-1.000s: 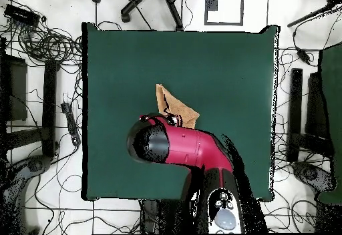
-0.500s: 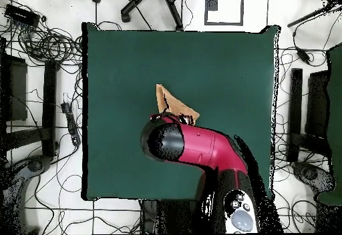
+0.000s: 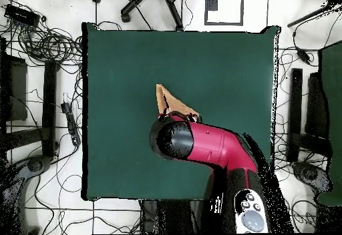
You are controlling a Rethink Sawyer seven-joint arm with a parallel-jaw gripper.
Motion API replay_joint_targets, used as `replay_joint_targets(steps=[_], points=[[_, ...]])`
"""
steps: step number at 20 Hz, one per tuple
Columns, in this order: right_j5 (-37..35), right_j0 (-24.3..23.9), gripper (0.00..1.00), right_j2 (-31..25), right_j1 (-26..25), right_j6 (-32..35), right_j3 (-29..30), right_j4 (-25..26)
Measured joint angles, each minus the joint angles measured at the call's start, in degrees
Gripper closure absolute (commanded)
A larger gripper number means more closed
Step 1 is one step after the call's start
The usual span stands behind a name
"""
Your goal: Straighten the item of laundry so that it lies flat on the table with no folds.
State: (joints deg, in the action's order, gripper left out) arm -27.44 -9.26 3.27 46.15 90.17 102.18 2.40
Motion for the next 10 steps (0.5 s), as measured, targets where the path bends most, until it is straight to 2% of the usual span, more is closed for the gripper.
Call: replay_joint_targets(steps=[10], points=[[-0.3,-2.4,0.0,0.0,-0.2,0.0,-0.3,0.2]])
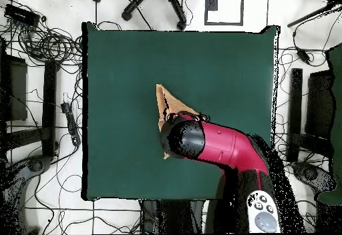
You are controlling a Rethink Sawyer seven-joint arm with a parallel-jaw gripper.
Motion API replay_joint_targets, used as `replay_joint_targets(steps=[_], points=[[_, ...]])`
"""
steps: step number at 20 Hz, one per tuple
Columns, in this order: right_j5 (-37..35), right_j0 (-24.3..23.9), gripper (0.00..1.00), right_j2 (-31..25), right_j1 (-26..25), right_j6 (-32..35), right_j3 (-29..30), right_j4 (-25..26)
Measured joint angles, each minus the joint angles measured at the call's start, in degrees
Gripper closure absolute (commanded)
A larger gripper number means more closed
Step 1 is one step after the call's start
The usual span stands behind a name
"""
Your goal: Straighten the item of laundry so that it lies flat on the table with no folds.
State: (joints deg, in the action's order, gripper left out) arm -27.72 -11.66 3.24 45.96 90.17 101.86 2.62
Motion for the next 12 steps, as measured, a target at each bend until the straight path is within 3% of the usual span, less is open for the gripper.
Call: replay_joint_targets(steps=[12], points=[[0.0,-1.8,0.0,-0.1,-1.8,0.0,-0.8,0.0]])
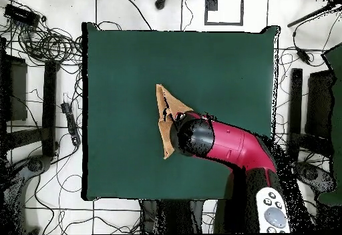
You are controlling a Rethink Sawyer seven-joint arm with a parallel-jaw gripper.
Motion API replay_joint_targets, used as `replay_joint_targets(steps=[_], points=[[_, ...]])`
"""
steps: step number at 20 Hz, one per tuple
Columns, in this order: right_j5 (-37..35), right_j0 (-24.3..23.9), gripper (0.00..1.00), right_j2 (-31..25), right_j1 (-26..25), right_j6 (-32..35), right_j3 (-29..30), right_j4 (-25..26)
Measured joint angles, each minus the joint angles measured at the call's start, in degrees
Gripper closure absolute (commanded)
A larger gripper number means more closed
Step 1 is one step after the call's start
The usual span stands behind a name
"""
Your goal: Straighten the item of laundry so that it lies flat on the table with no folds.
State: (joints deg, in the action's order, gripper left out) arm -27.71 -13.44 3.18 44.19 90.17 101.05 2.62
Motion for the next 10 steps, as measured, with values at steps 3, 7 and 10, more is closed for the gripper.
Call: replay_joint_targets(steps=[3,7,10], points=[[0.0,0.1,0.0,0.0,-0.2,0.0,0.0,0.0],[0.0,0.4,0.0,0.0,-0.2,0.0,0.0,0.0],[0.0,0.7,0.0,0.0,-0.2,0.0,0.0,0.0]])
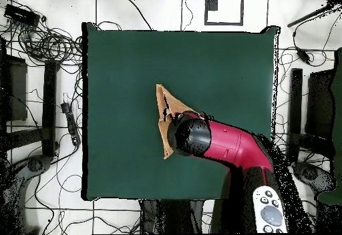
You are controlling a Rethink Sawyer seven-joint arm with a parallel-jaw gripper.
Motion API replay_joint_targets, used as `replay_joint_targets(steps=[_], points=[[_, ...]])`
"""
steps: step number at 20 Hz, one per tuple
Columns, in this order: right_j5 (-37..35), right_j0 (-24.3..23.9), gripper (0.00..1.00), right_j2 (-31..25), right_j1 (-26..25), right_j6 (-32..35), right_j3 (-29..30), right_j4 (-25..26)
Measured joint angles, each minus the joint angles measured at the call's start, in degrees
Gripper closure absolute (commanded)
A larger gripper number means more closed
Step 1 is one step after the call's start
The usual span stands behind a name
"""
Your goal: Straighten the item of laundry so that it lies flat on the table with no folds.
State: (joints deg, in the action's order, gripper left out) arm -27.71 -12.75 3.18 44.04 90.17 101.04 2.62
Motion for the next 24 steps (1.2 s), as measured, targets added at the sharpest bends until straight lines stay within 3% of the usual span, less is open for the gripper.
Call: replay_joint_targets(steps=[24], points=[[0.0,2.9,0.0,0.0,-0.3,0.0,0.0,0.0]])
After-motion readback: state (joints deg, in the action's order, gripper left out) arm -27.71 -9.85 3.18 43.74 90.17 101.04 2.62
